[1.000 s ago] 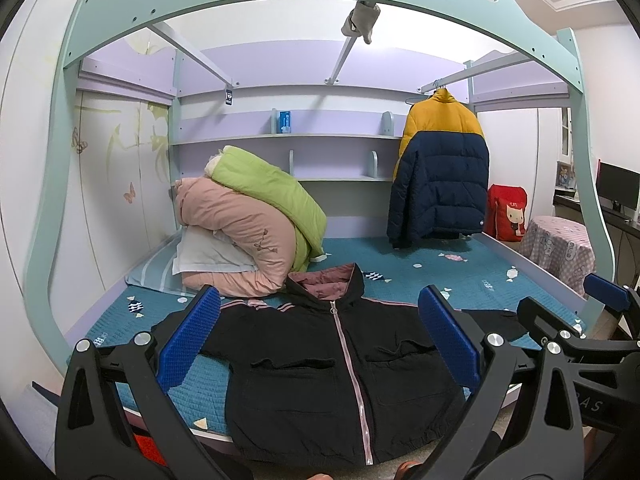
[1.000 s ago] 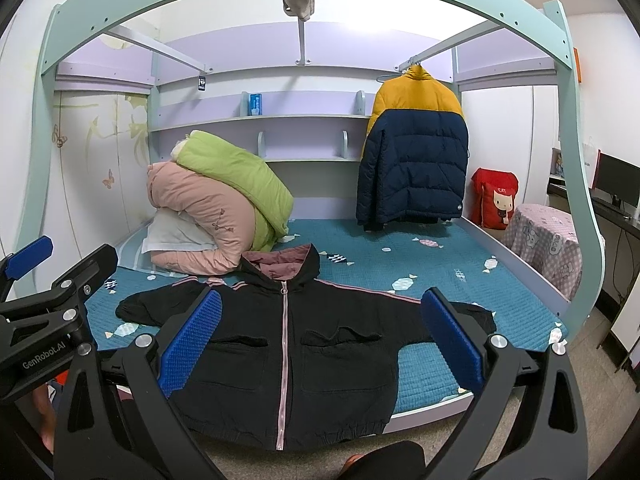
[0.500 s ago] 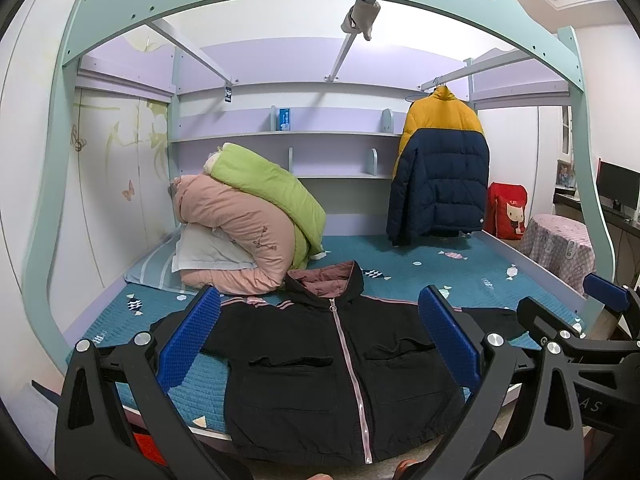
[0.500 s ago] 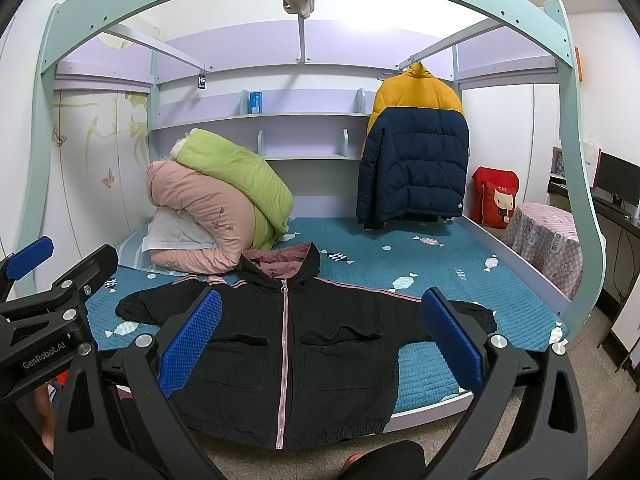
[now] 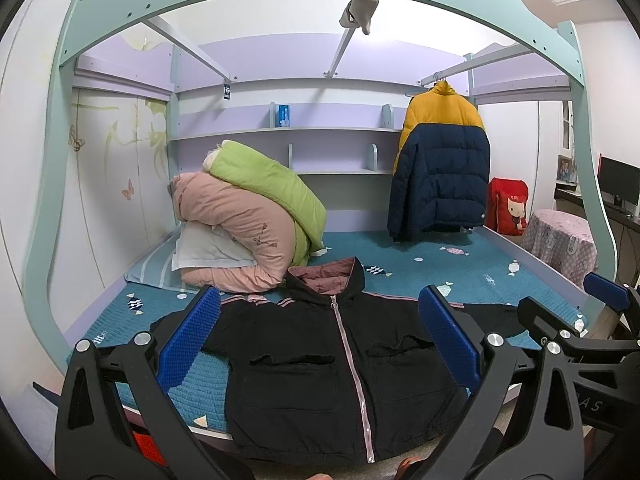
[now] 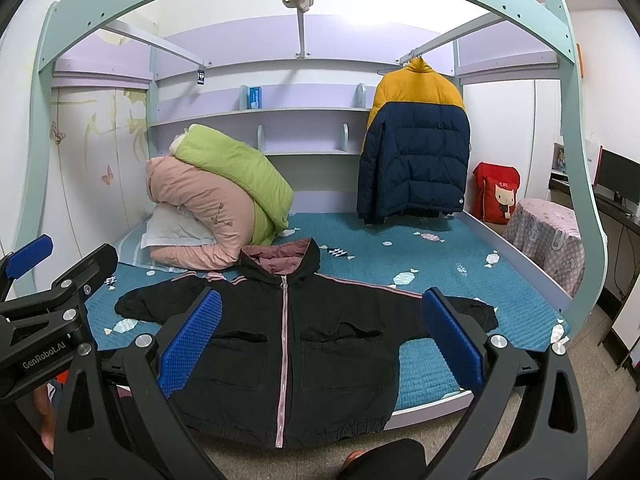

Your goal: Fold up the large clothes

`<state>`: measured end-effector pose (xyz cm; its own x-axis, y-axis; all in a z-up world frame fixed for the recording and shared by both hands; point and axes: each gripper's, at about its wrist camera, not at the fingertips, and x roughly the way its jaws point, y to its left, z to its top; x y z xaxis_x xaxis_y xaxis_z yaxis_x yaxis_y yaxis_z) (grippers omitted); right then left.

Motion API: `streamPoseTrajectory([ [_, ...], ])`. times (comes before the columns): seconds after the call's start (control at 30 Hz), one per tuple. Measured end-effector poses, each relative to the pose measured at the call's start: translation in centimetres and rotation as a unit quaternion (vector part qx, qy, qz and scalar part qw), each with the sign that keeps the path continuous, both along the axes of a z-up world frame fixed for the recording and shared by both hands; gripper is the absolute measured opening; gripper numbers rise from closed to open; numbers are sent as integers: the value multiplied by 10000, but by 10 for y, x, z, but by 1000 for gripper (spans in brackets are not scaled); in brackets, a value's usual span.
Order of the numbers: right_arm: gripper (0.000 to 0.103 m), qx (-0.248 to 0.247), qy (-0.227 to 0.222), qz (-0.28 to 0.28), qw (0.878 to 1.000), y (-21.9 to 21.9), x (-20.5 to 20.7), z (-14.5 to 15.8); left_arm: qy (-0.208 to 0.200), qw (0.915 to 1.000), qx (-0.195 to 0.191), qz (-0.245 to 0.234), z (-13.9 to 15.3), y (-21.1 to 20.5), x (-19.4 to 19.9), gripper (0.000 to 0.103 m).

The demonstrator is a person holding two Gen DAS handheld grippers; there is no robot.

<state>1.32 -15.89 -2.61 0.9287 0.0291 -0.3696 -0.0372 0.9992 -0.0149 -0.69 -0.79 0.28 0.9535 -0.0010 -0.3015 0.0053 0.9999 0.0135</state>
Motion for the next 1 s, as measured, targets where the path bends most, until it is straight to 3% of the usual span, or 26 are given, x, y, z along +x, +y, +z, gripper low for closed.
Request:
streamPoseTrajectory([
  [0.37,96,3,306,-4,9995,5,30,-14,331,9995,-4,-22,-16,7,28,99],
  [0.6,96,47,713,24,9974,10,70,-35,706,9975,-87,-49,-39,16,69,99],
  [0.77,96,17,1179,114,9930,22,116,-66,1052,9916,-630,-416,-73,43,114,99],
  [0.83,96,2,1438,274,9892,35,140,-86,1319,9880,-789,-156,-94,63,139,99],
  [1.0,96,-270,1807,828,9797,82,197,-133,2011,9768,-668,303,-149,112,202,99],
])
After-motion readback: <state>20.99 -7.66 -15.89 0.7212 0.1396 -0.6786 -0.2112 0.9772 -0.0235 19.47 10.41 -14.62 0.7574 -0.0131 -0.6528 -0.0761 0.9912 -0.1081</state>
